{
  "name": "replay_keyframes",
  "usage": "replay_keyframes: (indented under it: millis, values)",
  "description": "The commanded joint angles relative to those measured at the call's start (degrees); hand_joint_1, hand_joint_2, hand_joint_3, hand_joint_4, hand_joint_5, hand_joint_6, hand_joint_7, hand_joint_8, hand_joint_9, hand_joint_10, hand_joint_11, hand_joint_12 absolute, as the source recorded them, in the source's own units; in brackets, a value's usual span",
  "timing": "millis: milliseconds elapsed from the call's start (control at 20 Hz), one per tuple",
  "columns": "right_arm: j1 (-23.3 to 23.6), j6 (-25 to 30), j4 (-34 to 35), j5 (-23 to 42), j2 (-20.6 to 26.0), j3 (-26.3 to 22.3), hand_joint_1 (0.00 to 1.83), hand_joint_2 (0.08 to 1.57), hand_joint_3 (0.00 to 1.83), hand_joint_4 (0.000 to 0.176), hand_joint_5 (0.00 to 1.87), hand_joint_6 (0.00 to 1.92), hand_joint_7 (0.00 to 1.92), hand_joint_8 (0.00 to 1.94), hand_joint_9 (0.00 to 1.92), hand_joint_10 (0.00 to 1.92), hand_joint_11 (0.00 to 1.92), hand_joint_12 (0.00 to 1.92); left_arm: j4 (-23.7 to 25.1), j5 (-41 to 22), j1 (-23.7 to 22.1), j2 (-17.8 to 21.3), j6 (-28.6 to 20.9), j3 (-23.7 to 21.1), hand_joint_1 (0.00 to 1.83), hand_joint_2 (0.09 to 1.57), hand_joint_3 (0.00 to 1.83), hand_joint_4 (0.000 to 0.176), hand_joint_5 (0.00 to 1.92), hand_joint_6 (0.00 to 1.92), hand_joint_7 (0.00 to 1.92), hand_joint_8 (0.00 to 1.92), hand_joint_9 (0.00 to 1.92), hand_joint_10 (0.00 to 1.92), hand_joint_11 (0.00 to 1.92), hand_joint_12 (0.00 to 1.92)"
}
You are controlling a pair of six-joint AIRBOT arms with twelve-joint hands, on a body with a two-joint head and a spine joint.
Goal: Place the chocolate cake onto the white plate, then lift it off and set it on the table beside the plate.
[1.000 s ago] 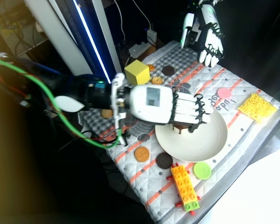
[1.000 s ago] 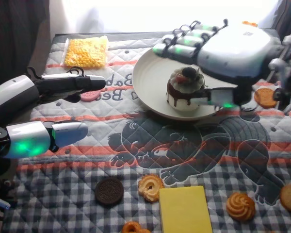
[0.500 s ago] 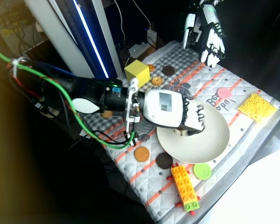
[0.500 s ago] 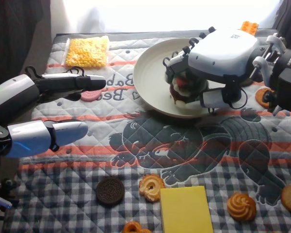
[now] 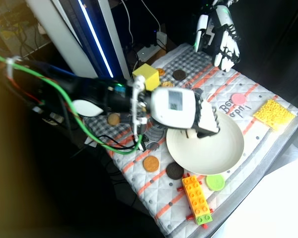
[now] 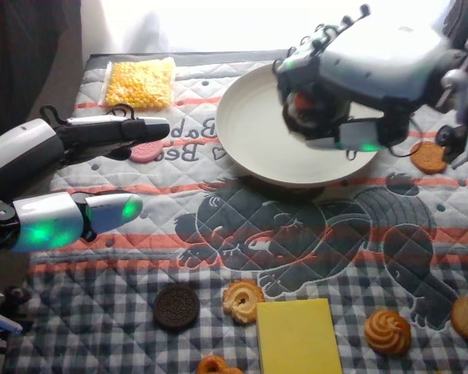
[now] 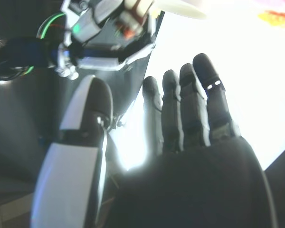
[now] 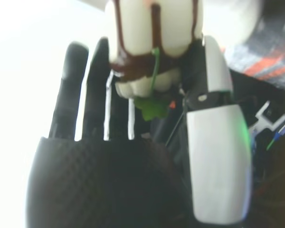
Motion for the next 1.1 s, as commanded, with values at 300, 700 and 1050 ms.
replay_keyframes:
  millis: [300,700,1050]
  values:
    - [-9.1,1.3,0.6,17.0,10.0,-8.6,1.14,1.28,0.0,0.0,0.71,1.33,0.68,1.6,0.58,1.67,0.56,1.92,-1.7,-8.2,0.5,0.6,-0.8,-0.1,0.84,1.27,0.0,0.024,0.38,0.0,0.26,0.0,0.14,0.0,0.0,0.81]
    - [-22.9,11.1,2.5,21.9,11.5,-9.4,1.19,1.27,0.0,0.0,0.69,1.21,0.73,1.67,0.64,1.92,0.7,1.92,-2.4,-8.8,0.6,0.0,-0.8,0.0,0.84,1.28,0.0,0.013,0.4,0.01,0.35,0.01,0.32,0.05,0.0,1.16]
    - [-25.8,11.1,5.6,21.9,12.7,-9.5,0.6,1.1,0.0,0.019,0.0,0.01,0.0,0.01,0.0,0.33,0.0,1.45,-2.5,-9.4,0.9,0.0,-0.8,0.0,0.87,1.28,0.0,0.0,0.41,0.01,0.31,0.0,0.28,0.03,0.0,1.05]
